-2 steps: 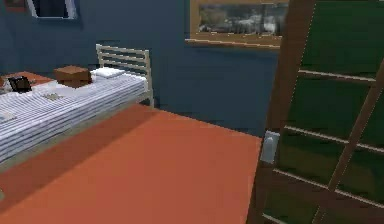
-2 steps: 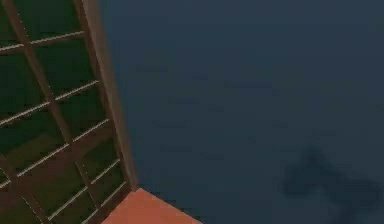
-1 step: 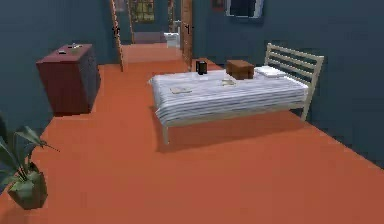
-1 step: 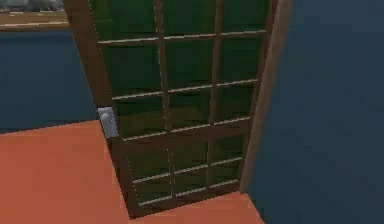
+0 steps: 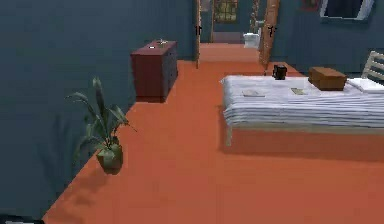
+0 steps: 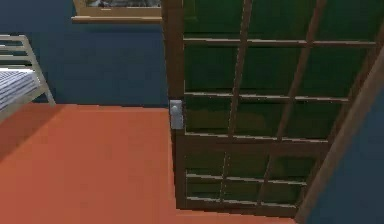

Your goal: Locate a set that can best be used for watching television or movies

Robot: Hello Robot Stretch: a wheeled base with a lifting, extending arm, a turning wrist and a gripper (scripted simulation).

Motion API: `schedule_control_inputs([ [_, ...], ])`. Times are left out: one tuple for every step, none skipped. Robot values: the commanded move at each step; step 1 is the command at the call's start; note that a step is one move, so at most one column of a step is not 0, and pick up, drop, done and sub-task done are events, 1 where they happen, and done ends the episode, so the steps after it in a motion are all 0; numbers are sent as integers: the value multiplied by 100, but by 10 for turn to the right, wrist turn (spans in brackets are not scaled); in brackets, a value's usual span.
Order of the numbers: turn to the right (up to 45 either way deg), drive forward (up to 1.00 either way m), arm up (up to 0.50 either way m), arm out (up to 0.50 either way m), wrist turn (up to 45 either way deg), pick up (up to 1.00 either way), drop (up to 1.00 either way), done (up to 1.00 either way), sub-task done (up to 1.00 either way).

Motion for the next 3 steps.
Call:
schedule_control_inputs([
  [0, 100, 0, 0, 0, 0, 0, 0, 0],
  [0, 65, 0, 0, 0, 0, 0, 0, 0],
  [0, 100, 0, 0, 0, 0, 0, 0, 0],
])
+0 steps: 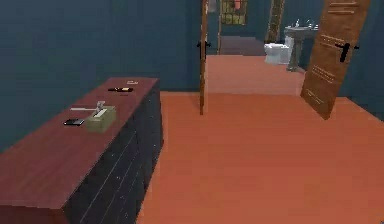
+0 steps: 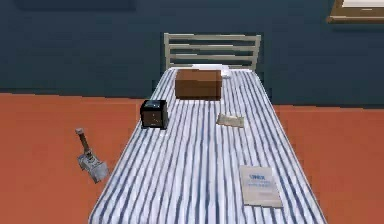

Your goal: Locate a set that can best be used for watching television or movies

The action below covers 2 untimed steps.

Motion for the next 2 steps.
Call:
schedule_control_inputs([
  [0, 80, 0, 0, 0, 0, 0, 0, 0],
  [180, 0, 0, 0, 0, 0, 0, 0, 0],
])
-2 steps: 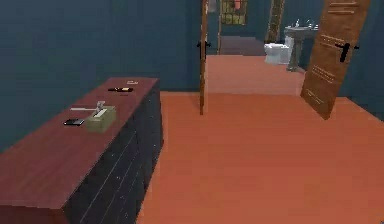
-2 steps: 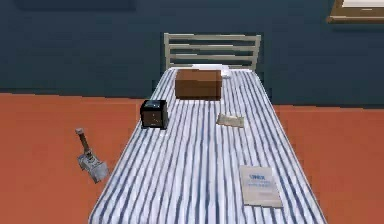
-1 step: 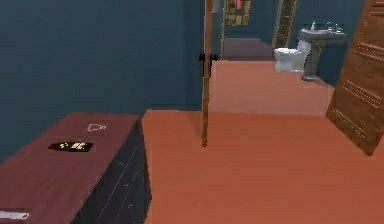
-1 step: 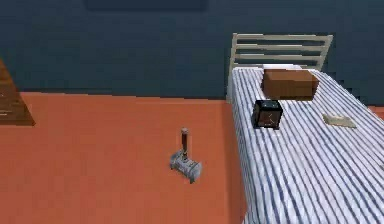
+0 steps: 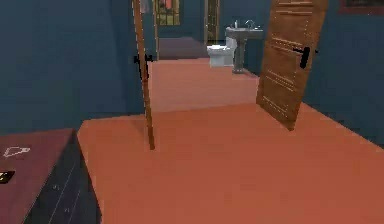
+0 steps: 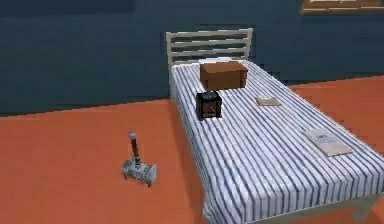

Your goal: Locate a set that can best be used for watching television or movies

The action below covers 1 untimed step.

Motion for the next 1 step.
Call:
schedule_control_inputs([
  [0, 100, 0, 0, 0, 0, 0, 0, 0],
])
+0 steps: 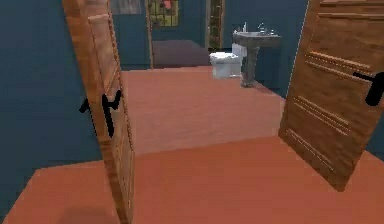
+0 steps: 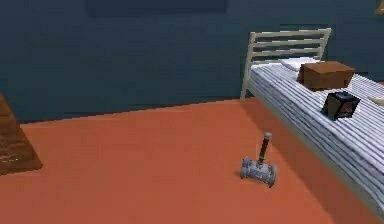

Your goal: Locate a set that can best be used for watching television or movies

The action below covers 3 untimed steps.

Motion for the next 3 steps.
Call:
schedule_control_inputs([
  [0, 85, 0, 0, 0, 0, 0, 0, 0],
  [450, 0, 0, 0, 0, 0, 0, 0, 0],
  [450, 0, 0, 0, 0, 0, 0, 0, 0],
])
